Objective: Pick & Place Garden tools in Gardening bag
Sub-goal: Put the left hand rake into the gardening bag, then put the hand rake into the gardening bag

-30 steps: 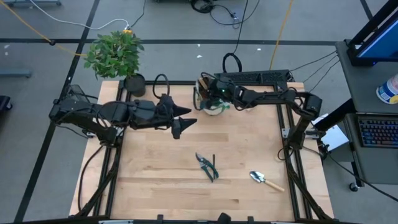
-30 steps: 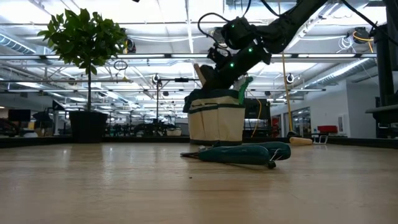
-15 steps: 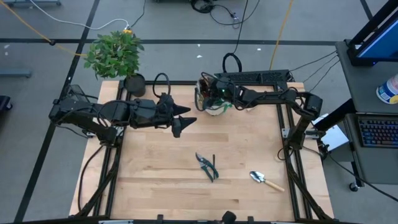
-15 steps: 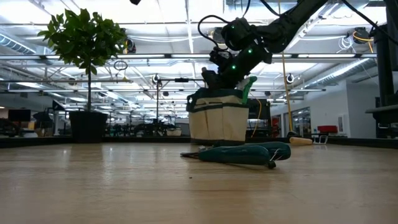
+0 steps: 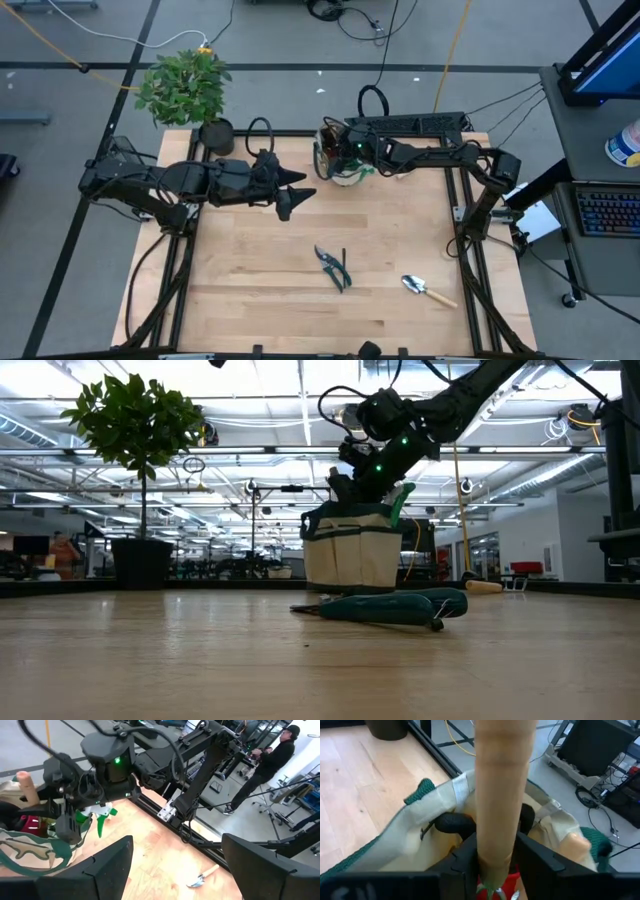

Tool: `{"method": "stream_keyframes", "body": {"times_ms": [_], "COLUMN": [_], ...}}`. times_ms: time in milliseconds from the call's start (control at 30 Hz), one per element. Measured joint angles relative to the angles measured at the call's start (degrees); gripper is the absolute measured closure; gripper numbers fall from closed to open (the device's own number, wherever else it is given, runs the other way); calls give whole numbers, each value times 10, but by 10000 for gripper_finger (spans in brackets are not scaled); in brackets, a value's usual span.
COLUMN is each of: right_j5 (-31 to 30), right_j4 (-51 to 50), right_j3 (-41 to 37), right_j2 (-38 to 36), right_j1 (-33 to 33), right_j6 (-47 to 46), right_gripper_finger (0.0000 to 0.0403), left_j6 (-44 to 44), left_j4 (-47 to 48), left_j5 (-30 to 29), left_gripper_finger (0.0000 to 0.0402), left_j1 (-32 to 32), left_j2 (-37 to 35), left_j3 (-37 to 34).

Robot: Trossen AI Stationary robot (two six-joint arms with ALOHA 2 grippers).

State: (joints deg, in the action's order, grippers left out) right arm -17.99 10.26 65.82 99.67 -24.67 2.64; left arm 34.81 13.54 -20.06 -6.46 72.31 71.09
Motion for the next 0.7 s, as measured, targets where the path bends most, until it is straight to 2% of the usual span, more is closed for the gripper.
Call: {"method": "stream_keyframes", "body": {"times_ms": [400,700], "right_j5": [0,0], "right_j4": [7,20], "right_j3": [0,0], "right_j2": [-24,-56], "right_j1": [12,12], "right_j6": [27,26], "right_gripper_finger": [189,168], "left_j6": [-3,-4], "left_j4": [5,5], "left_j5": [5,5], "left_gripper_finger": [96,96], "left_j1": [0,0], "left_j2": [0,0], "left_j3": [0,0]}}
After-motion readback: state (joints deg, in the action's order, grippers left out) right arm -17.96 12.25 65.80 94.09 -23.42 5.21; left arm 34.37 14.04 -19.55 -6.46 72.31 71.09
